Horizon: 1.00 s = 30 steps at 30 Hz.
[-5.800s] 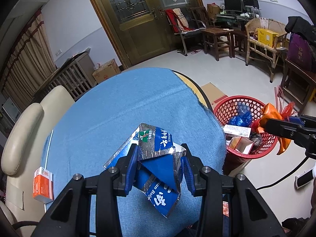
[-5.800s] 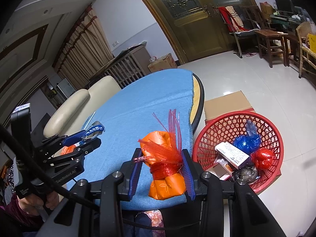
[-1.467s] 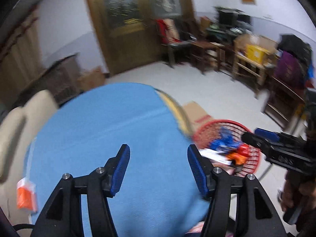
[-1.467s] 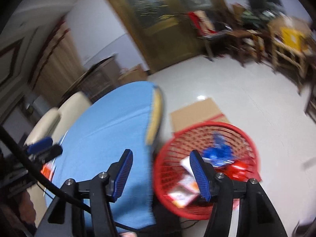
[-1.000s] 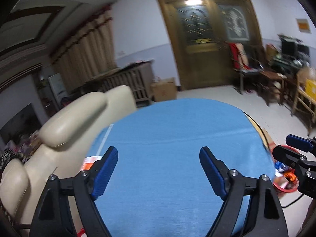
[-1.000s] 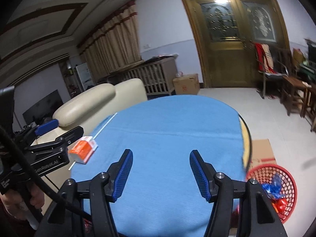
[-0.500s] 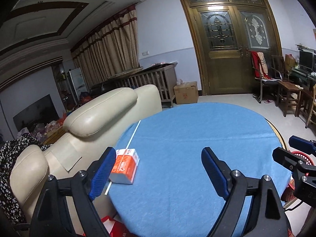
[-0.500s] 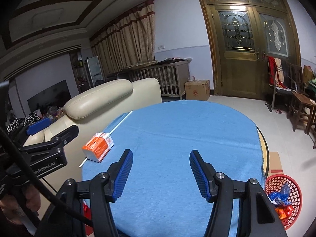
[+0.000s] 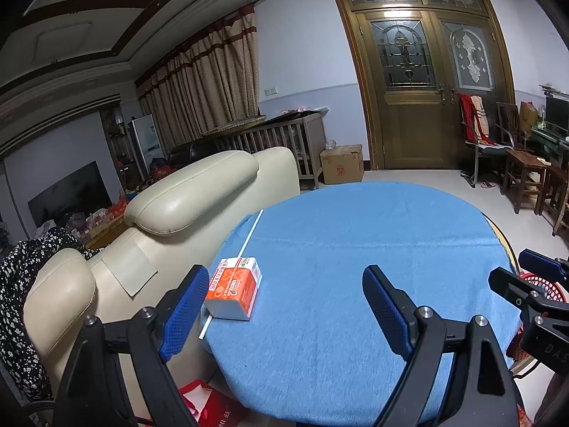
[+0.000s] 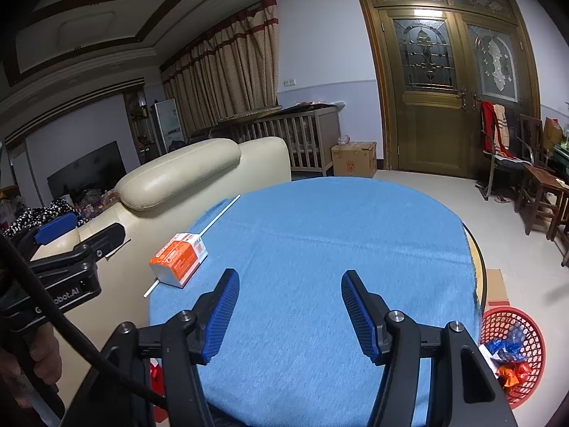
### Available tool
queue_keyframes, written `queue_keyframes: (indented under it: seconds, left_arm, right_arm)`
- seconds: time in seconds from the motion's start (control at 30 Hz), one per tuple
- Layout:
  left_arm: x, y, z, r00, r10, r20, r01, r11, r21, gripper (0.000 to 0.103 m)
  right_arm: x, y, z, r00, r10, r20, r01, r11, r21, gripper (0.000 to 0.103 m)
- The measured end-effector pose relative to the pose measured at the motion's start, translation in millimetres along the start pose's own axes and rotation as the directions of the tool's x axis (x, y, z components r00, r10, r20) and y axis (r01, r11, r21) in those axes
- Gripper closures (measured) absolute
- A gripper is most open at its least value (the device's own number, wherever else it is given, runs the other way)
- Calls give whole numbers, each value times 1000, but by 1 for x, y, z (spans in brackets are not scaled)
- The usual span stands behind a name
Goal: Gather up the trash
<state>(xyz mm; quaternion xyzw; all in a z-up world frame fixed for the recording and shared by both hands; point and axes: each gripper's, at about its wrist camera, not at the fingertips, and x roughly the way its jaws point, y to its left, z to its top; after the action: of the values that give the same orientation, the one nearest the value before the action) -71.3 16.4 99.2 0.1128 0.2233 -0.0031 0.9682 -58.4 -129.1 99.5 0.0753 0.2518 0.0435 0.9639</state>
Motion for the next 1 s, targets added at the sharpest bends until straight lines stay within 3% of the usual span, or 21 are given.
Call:
queue_keyframes:
  seconds: [1.0]
  left_arm:
    - [1,2,-6,1000,-8,-21,8,1000,4,15]
  right_arm:
    - [4,-1,-4,1000,-30,-2,30,1000,1,39]
